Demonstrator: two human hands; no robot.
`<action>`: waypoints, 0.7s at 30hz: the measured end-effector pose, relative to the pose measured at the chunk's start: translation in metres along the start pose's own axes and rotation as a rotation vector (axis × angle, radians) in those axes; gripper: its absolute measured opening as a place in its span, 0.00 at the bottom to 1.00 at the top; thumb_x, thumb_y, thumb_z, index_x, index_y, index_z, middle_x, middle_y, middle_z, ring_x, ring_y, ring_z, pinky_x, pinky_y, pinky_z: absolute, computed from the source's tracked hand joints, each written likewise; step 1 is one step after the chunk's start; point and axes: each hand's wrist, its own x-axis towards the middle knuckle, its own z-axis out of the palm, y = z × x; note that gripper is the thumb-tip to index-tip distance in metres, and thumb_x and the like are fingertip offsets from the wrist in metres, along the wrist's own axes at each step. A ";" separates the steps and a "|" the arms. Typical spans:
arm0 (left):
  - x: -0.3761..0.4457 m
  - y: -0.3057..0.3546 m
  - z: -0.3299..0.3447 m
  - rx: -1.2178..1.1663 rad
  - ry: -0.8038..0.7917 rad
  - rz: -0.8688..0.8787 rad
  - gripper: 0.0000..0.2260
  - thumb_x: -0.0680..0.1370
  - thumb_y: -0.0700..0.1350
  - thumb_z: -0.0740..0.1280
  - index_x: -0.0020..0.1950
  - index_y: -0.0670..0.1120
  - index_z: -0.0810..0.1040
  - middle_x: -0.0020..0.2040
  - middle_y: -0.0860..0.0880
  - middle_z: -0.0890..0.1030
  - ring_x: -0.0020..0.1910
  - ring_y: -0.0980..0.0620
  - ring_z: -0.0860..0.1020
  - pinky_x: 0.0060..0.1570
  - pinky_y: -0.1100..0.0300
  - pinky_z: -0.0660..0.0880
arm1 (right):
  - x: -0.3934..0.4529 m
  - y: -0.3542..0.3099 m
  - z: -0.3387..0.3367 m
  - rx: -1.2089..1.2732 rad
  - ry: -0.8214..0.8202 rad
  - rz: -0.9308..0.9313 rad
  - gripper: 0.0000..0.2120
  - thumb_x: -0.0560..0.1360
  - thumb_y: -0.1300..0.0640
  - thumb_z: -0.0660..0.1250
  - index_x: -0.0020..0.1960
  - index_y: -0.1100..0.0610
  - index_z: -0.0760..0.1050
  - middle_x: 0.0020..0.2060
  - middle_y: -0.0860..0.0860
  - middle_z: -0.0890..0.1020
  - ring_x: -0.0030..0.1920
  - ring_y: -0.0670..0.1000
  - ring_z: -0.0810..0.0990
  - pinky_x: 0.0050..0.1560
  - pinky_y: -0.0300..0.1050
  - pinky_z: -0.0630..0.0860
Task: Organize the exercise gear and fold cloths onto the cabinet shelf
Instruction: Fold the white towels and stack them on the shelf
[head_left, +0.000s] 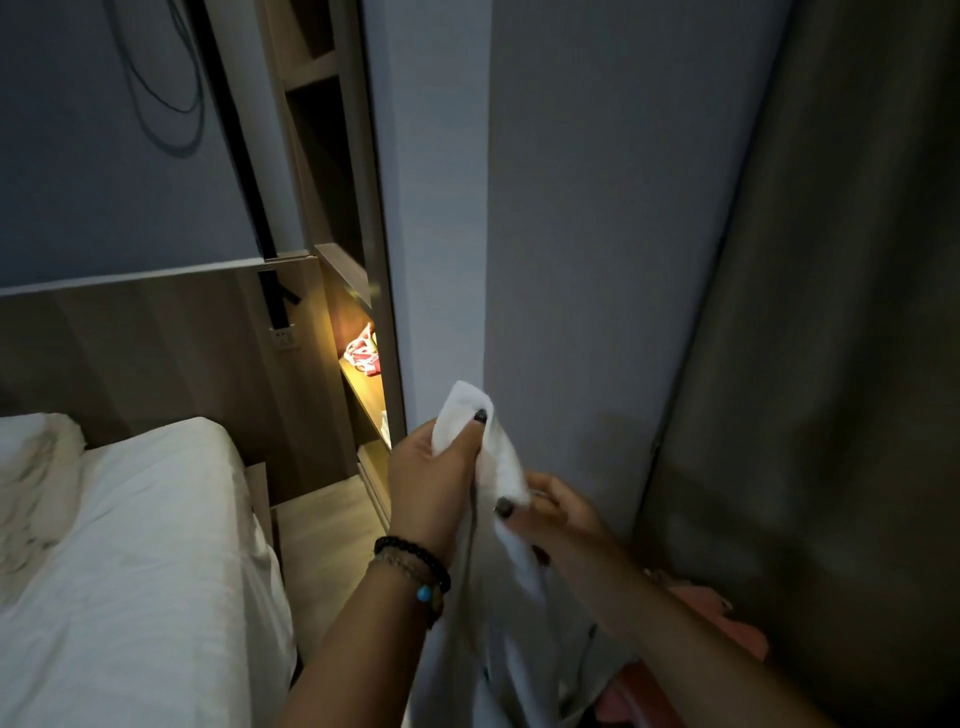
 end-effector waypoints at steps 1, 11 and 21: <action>0.002 0.004 0.000 -0.010 -0.008 -0.002 0.02 0.76 0.46 0.68 0.44 0.51 0.78 0.44 0.48 0.80 0.47 0.46 0.79 0.48 0.49 0.80 | -0.001 0.000 0.004 -0.031 -0.021 -0.052 0.40 0.49 0.34 0.80 0.58 0.44 0.73 0.48 0.46 0.85 0.47 0.48 0.84 0.43 0.43 0.79; 0.035 0.022 -0.027 -0.113 0.096 -0.004 0.05 0.75 0.49 0.70 0.49 0.50 0.80 0.45 0.49 0.80 0.44 0.50 0.78 0.39 0.57 0.76 | 0.009 -0.006 0.023 -0.078 0.073 -0.139 0.09 0.72 0.47 0.70 0.50 0.46 0.75 0.37 0.50 0.84 0.35 0.46 0.82 0.33 0.38 0.75; 0.050 0.018 -0.027 -0.081 0.096 -0.052 0.12 0.73 0.54 0.72 0.53 0.51 0.79 0.47 0.49 0.80 0.47 0.50 0.78 0.38 0.58 0.76 | 0.019 0.001 0.019 -0.535 0.078 -0.335 0.14 0.61 0.49 0.69 0.46 0.45 0.74 0.41 0.41 0.80 0.41 0.41 0.79 0.36 0.32 0.74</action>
